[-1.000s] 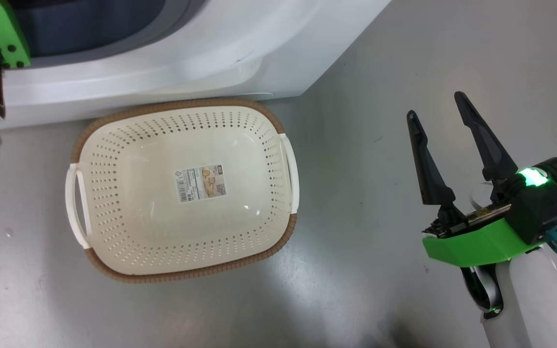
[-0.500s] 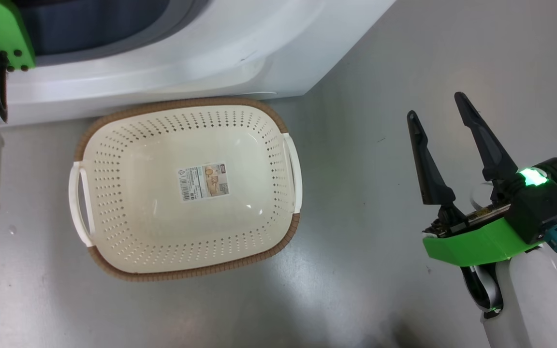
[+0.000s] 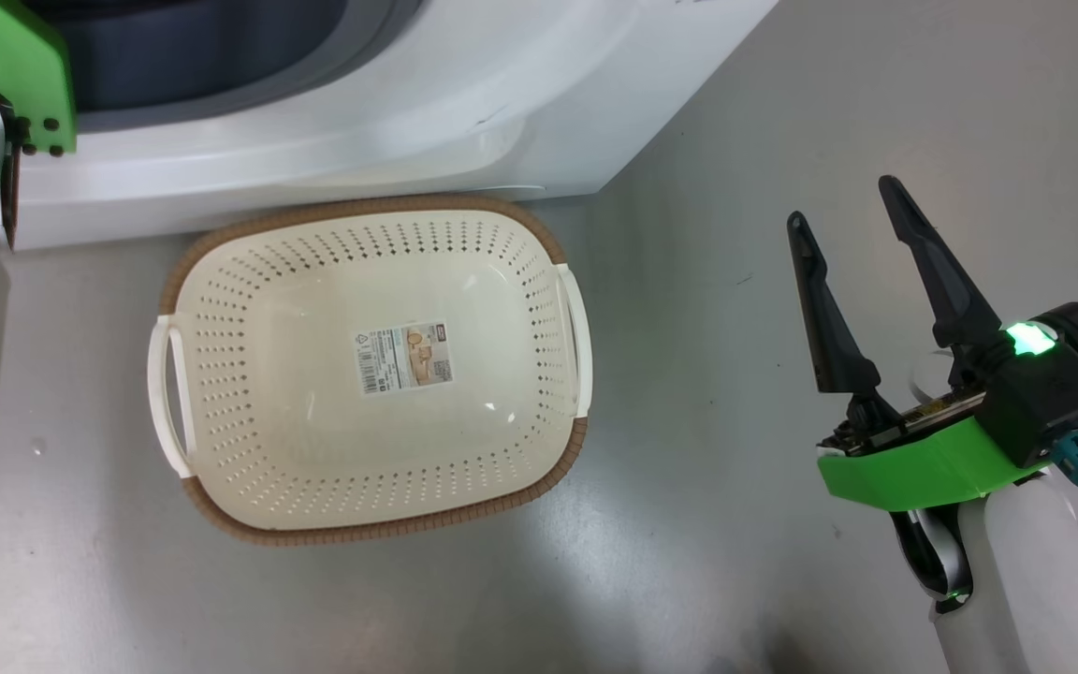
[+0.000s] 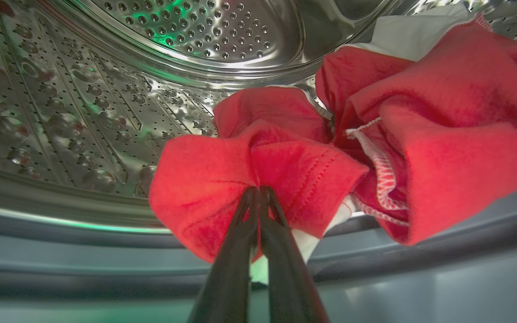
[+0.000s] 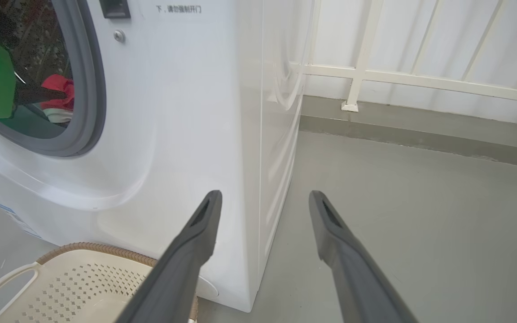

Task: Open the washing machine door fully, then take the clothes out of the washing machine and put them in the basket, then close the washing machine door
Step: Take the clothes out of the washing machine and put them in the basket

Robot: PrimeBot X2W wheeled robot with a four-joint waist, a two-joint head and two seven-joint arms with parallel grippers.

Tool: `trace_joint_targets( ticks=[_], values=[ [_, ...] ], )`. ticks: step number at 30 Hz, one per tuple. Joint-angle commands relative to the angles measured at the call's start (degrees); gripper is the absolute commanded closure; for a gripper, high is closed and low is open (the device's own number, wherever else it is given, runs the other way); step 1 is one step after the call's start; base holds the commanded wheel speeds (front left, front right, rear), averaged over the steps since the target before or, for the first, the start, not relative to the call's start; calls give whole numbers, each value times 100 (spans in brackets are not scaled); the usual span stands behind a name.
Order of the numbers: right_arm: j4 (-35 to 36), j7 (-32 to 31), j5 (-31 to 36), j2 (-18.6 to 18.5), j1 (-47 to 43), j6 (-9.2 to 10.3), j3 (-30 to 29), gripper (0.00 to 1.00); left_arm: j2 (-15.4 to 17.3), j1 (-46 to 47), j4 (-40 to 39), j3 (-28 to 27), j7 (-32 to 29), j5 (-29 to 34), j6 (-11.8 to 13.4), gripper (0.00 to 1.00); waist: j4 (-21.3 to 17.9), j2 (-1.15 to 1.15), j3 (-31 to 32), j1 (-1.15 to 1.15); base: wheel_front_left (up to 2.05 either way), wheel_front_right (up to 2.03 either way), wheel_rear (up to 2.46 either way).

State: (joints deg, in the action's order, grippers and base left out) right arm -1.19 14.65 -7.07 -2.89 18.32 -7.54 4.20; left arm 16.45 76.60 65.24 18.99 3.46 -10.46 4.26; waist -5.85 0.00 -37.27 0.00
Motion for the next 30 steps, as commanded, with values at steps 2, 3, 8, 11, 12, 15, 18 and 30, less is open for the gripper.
trace_joint_targets(
  ticks=[2, 3, 8, 11, 12, 15, 18, 30],
  values=[
    [97, 35, -58, 2, -25, 5, 127, 0, 293, 158, -115, -40, 57, 34, 54, 100, 5, 0, 13, 0, 0, 0, 0],
    [88, 35, -61, 2, -23, 5, 132, 0, 292, 159, -119, -32, 75, 30, 57, 100, 6, 0, 19, 0, 0, 0, 0],
    [55, 35, -75, 2, -22, 5, 127, 0, 259, 121, -153, -55, 199, -64, 60, 100, 23, 0, 77, 0, 0, 0, 0],
    [28, 35, -68, 2, -31, 5, 91, 0, 213, -5, -216, -130, 355, -211, 31, 100, 58, 0, 172, 0, 0, 0, 0],
    [24, 35, -68, 2, -36, 5, 83, 0, 198, -53, -238, -158, 407, -260, 17, 100, 71, 0, 202, 0, 0, 0, 0],
    [14, 35, -71, 2, -63, 5, 71, 0, 152, -226, -317, -211, 563, -376, -21, 100, 124, 0, 300, 0, 0, 0, 0],
    [7, 35, -76, 2, -82, 5, 72, 0, 113, -367, -381, -250, 653, -462, -53, 100, 163, 0, 372, 0, 0, 0, 0],
    [-82, 35, -65, 2, -264, 5, 33, 0, -72, -1565, -1227, -579, 1063, -1043, -319, 100, 377, 0, 986, 0, 0, 0, 0]
  ],
)
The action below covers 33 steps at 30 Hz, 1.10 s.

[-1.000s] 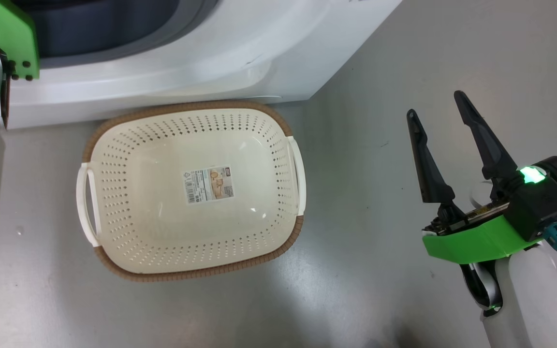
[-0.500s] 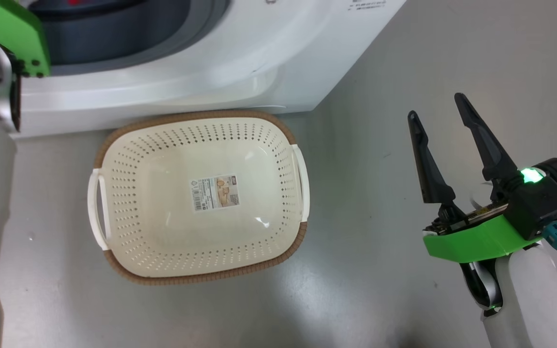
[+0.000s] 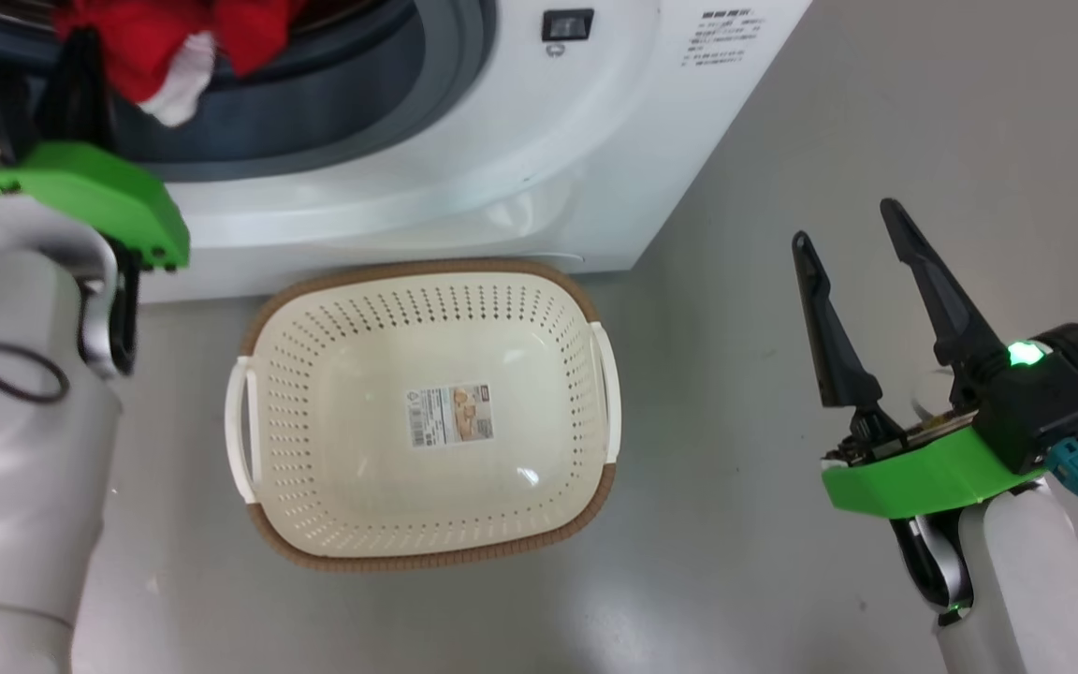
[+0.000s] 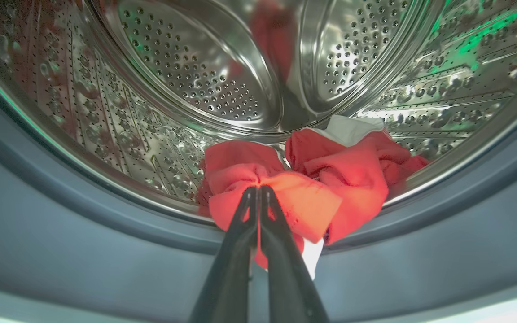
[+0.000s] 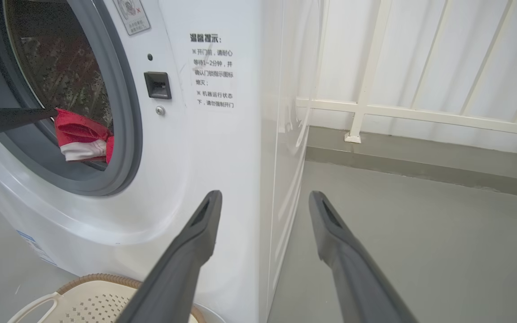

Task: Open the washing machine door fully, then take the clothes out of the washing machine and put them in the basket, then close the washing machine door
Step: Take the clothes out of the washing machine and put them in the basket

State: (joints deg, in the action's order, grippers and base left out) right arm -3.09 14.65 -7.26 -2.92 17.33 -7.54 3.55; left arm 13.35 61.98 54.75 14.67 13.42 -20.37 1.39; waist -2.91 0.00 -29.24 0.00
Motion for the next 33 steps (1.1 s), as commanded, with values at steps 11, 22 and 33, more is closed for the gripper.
trace_joint_targets(
  ticks=[11, 22, 33],
  values=[
    [-9, 35, -80, 4, -441, 5, 108, 0, 216, -1668, -1772, -260, 149, -160, 156, 100, 186, 0, 863, 0, 0, 0, 0],
    [-94, 35, -109, 4, -716, 5, 102, 0, 244, -3100, -3249, -147, -139, -223, 438, 100, 255, 0, 1459, 0, 0, 0, 0],
    [-103, 35, -123, 4, -871, 5, 65, 0, 291, -3999, -4510, -24, -548, -268, 686, 100, 263, 0, 1748, 0, 0, 0, 0]
  ],
)
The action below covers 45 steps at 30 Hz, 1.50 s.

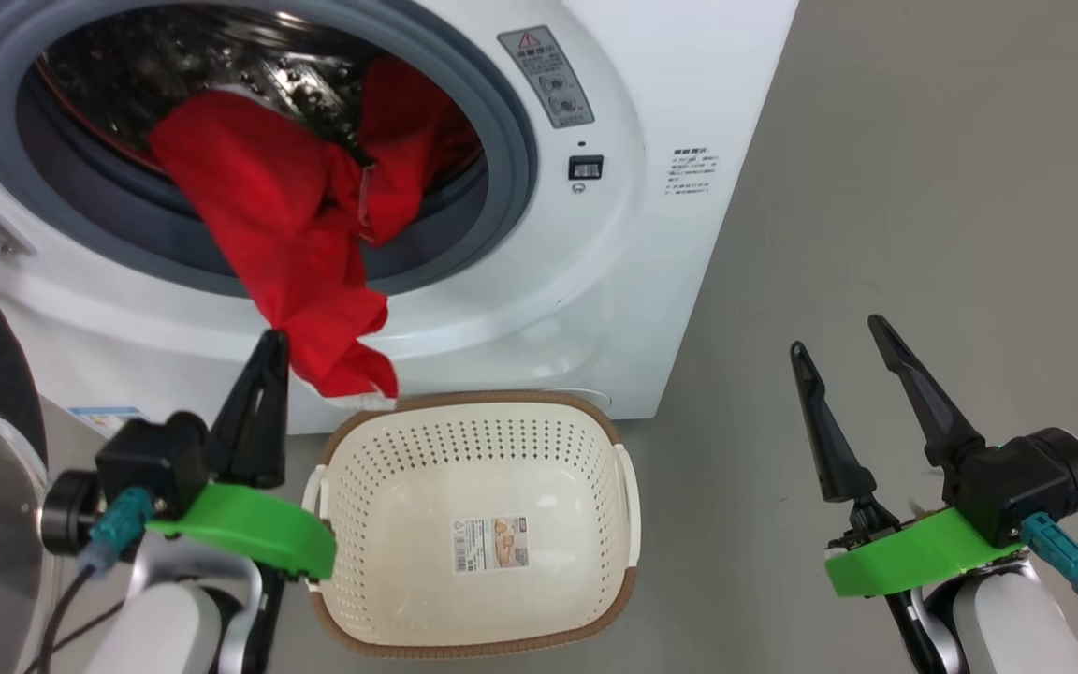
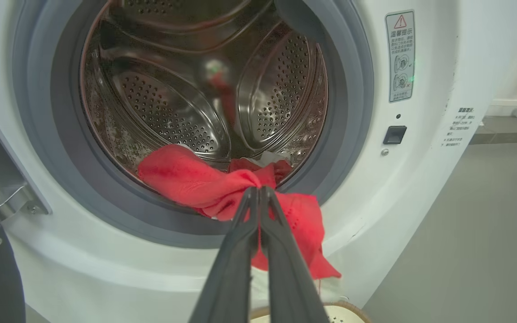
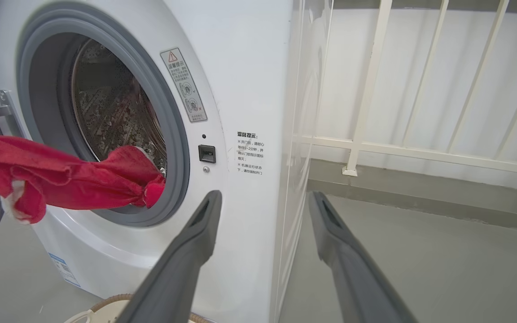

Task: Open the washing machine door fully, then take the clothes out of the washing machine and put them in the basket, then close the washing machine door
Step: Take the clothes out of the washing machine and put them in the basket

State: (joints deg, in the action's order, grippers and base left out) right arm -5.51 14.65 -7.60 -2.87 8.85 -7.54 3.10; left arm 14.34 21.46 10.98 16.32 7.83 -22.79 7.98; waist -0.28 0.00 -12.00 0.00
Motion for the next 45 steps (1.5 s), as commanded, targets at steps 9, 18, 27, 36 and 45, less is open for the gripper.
trace_joint_targets(
  ticks=[9, 18, 27, 36, 45],
  values=[
    [149, 35, -117, 0, -111, 5, 57, 0, 224, -682, -1066, -188, -184, -97, 284, 100, 2, 0, 211, 0, 0, 0, 0],
    [188, 35, -154, 0, -209, 5, 15, 0, 199, -1199, -1901, -55, -431, -83, 513, 100, 22, 0, 287, 0, 0, 0, 0],
    [239, 35, -176, 0, -178, 5, 31, 0, 153, -1202, -1920, 107, -542, -164, 439, 100, 15, 0, 151, 0, 0, 0, 0],
    [278, 35, -172, 0, -20, 5, 77, 0, -120, -665, -937, 399, -453, -383, 11, 100, -95, 0, -242, 0, 0, 0, 0],
    [299, 35, -155, 0, 181, 5, 73, 0, -548, 104, 687, 591, -336, -799, -623, 100, -248, 0, -728, 0, 0, 0, 0]
  ],
)
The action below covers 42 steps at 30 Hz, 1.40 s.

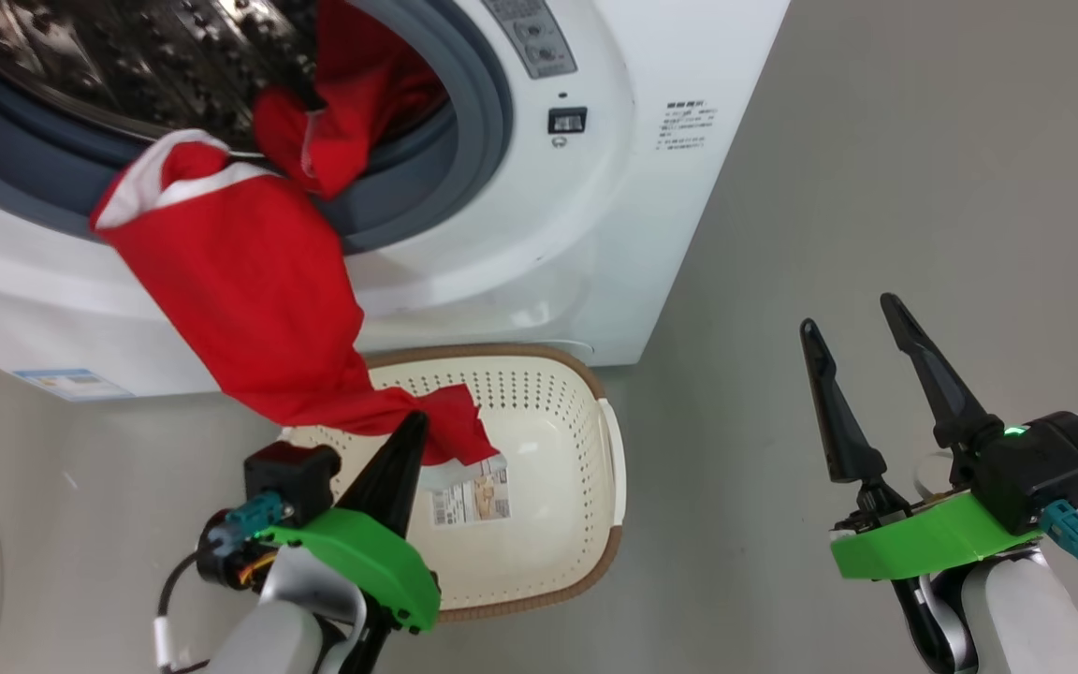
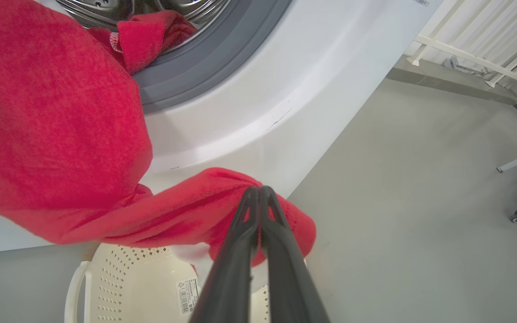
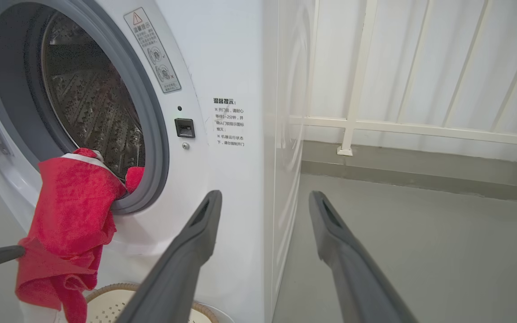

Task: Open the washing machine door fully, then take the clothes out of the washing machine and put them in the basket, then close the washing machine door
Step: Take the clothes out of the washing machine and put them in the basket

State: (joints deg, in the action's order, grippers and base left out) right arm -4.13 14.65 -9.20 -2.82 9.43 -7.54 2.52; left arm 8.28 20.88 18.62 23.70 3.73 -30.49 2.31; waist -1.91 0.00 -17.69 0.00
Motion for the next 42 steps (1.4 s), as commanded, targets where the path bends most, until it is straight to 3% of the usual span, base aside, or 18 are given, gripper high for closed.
trace_joint_targets(
  ticks=[1, 13, 24, 32, 42],
  values=[
    [168, 35, 7, -6, 139, 5, 134, 0, 29, 257, 137, -119, 96, -35, -119, 100, -101, 0, -212, 0, 0, 0, 0],
    [228, 35, 30, -6, 354, 5, 209, 0, -378, 1262, 2560, -41, 423, -442, -702, 100, -230, 0, -772, 0, 0, 0, 0],
    [250, 35, -71, -6, 634, 5, 355, 0, -461, 2192, 4411, -65, 448, -664, -813, 100, -501, 0, -1490, 0, 0, 0, 0],
    [263, 35, -147, -6, 782, 5, 366, 0, -456, 2619, 5112, -154, 493, -820, -869, 100, -629, 0, -1808, 0, 0, 0, 0],
    [274, 35, -170, -6, 861, 5, 388, 0, -477, 2716, 5355, -134, 473, -965, -937, 100, -637, 0, -1952, 0, 0, 0, 0]
  ],
)
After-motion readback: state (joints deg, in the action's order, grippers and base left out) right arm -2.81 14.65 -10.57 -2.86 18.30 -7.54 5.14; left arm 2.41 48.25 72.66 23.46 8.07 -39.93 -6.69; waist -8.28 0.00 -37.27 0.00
